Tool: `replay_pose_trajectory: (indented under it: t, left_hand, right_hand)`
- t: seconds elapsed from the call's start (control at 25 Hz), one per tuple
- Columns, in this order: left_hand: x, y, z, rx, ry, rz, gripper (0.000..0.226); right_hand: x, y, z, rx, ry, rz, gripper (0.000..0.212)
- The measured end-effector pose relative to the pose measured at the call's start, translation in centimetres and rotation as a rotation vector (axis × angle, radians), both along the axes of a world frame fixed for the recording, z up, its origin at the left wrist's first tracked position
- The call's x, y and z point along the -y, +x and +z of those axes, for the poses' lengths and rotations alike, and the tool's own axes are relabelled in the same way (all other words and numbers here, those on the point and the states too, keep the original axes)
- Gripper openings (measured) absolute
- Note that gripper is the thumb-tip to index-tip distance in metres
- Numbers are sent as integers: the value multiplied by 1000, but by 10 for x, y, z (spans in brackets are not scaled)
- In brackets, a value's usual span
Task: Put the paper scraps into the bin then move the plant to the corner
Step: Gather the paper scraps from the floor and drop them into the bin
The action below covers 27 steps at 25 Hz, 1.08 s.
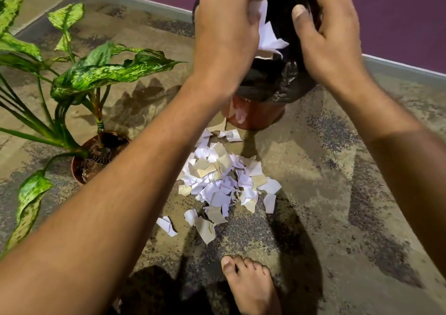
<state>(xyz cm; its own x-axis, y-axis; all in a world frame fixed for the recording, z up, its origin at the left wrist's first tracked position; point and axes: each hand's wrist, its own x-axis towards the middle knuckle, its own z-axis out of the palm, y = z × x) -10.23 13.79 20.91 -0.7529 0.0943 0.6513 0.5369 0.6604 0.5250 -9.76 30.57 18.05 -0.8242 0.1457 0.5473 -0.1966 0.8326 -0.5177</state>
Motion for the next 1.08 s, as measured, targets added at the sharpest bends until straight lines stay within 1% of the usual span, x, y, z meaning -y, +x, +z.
replay_pose_trajectory:
  t: [0.08, 0.16, 0.2, 0.28, 0.32, 0.4, 0.48, 0.56, 0.6, 0.68, 0.76, 0.84, 0.88, 0.96, 1.04, 1.08]
  left_hand:
    - [-7, -11, 1, -1, -1, 2, 22]
    - [-13, -19, 1, 5, -1, -18, 24]
    - [-15, -22, 0, 15, -2, -43, 23]
    - [-17, -21, -3, 58, -22, -105, 24]
    - [-17, -19, -7, 67, -53, -124, 27]
    - [-16, -7, -22, 28, -160, -140, 31]
    - [-10, 15, -42, -39, -231, -197, 30]
    - [1, 36, -69, -127, -284, -290, 28]
    - [9, 46, -85, -150, -318, -343, 27]
    - [29, 68, -120, -115, -407, -424, 27]
    - [54, 90, -156, 8, -504, -416, 28]
    - [79, 105, -185, 209, -603, -355, 35]
    - [89, 108, -196, 346, -652, -315, 42]
    - [103, 107, -213, 634, -754, -229, 67]
    - [110, 102, -223, 848, -824, -169, 92]
    - [111, 101, -227, 928, -835, -153, 99]
  right_hand:
    - [2, 26, 1, -45, -84, 67, 36]
    - [0, 42, -10, -91, -145, 76, 32]
    - [0, 49, -16, -88, -179, 66, 29]
    - [4, 74, -37, -31, -180, 92, 25]
    - [6, 90, -54, 49, -168, 82, 25]
    - [7, 114, -88, 254, -134, 64, 29]
    - [5, 127, -118, 537, -49, 54, 41]
    - [2, 136, -148, 831, 88, 78, 59]
    - [0, 140, -162, 953, 159, 98, 71]
    - [-5, 146, -189, 1125, 269, 121, 100]
    - [-6, 151, -208, 1184, 334, 138, 118]
    - [-2, 151, -220, 1177, 396, 154, 126]
    - [1, 149, -223, 1161, 402, 161, 127]
    - [11, 143, -225, 1122, 387, 187, 126]
    - [25, 138, -225, 1077, 411, 221, 121]
    - [34, 136, -224, 1060, 436, 241, 117]
